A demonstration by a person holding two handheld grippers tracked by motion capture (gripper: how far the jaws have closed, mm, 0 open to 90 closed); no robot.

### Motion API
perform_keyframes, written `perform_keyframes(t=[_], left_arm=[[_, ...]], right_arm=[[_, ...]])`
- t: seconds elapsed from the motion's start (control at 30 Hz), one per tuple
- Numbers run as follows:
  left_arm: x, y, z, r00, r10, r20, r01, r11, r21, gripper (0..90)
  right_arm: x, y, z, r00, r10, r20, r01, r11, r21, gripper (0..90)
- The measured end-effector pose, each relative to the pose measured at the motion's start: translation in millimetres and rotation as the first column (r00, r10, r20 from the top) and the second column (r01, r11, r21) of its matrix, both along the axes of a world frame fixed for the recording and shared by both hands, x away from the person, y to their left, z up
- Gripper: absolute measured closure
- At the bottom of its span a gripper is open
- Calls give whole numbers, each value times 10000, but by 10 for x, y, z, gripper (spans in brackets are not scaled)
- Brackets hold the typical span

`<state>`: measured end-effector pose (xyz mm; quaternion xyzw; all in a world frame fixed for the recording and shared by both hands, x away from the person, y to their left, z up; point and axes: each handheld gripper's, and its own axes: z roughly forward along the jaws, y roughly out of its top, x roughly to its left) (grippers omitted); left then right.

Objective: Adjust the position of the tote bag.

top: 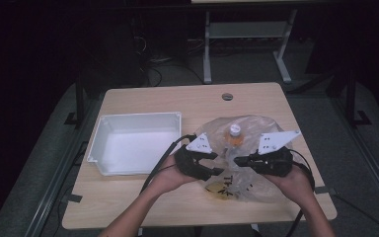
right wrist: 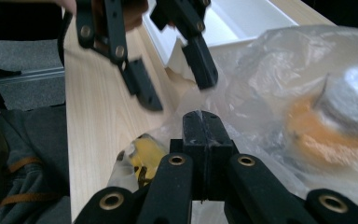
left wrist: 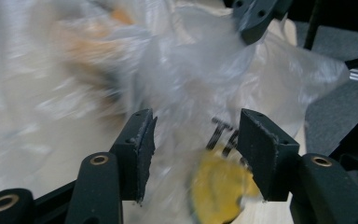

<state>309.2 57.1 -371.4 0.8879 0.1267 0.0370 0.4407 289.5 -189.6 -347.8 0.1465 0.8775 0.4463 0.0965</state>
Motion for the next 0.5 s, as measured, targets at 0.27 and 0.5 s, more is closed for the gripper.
perform_keyframes(t=[0.27, 0.5], left_arm=[[-8, -168, -36, 9994, -347, 9, 347, 9994, -44, 469], [-12, -284, -57, 9971, -659, 383, 653, 9977, 180, 695]], right_arm=[[1, 23, 32, 9999, 127, -42, -127, 9999, 94, 895], [-28, -28, -5, 9999, 92, -84, -90, 9996, 258, 895]])
